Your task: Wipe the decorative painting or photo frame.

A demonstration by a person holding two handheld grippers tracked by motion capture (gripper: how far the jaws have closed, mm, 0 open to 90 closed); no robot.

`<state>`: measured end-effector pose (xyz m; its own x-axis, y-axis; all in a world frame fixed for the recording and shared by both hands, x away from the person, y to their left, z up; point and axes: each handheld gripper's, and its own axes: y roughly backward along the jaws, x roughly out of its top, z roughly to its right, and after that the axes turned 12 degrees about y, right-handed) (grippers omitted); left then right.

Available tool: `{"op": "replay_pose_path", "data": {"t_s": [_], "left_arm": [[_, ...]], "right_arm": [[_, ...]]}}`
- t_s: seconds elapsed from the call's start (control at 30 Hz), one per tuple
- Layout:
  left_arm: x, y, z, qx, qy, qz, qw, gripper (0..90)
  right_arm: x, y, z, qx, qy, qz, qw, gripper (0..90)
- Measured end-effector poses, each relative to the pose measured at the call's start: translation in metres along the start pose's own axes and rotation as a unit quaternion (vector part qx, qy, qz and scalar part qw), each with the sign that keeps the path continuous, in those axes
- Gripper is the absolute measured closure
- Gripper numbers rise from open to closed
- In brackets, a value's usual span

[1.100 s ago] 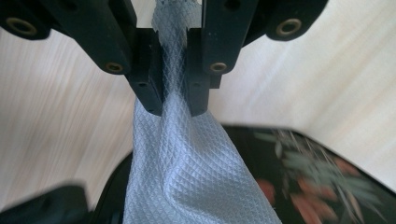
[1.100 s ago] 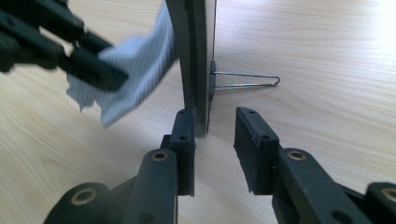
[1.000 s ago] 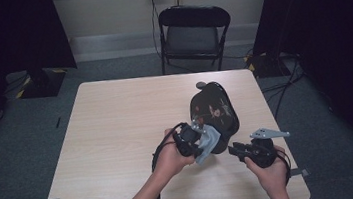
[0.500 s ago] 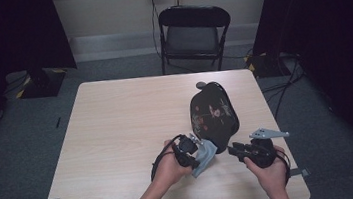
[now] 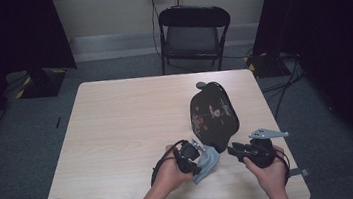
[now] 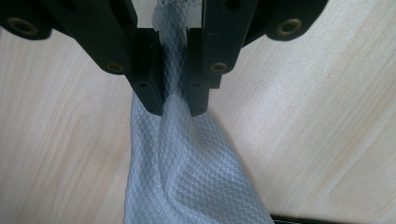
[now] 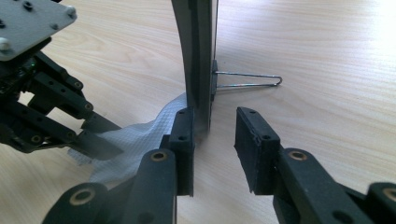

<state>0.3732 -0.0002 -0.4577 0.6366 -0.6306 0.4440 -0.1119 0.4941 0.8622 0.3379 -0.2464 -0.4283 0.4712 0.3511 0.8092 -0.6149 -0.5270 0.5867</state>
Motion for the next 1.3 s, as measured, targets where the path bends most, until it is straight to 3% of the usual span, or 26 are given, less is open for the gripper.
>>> {"op": "replay_pose_path", "data": {"t_s": [0.2,0.37,0.63,0.73,0.83,0.87,1.0,1.17,1.3], "left_arm": [[0.001,0.009,-0.003,0.001,0.005,0.014,0.9999,79.1],[0.013,0.035,-0.007,0.013,0.005,0.040,0.9991,79.1],[0.010,0.033,0.007,0.002,-0.015,0.036,0.9992,79.1],[0.011,0.036,0.010,-0.003,-0.018,0.048,0.9987,79.1],[0.020,0.050,0.013,0.003,-0.021,0.072,0.9972,79.1],[0.027,0.061,0.015,0.007,-0.024,0.091,0.9956,79.1],[0.038,0.072,0.020,0.008,-0.032,0.111,0.9933,79.1],[0.049,0.073,0.031,0.001,-0.043,0.127,0.9910,79.1],[0.063,0.088,0.041,0.006,-0.057,0.142,0.9882,79.0]], "right_arm": [[0.000,0.000,0.000,-0.001,0.000,-0.001,1.0000,68.7],[0.000,0.000,0.000,-0.001,0.001,-0.001,1.0000,68.5],[0.000,0.003,0.001,-0.004,0.001,0.003,1.0000,67.7],[0.000,0.003,0.001,-0.004,0.001,0.003,1.0000,67.7],[0.000,0.003,0.001,-0.006,0.001,0.002,1.0000,67.6],[0.000,0.002,0.002,-0.007,0.001,0.002,1.0000,67.3],[-0.001,0.001,0.002,-0.007,0.000,-0.001,1.0000,66.9],[-0.001,0.001,0.002,-0.007,0.000,-0.002,1.0000,65.9],[-0.002,0.000,0.002,-0.006,0.001,-0.004,1.0000,65.9]]}}
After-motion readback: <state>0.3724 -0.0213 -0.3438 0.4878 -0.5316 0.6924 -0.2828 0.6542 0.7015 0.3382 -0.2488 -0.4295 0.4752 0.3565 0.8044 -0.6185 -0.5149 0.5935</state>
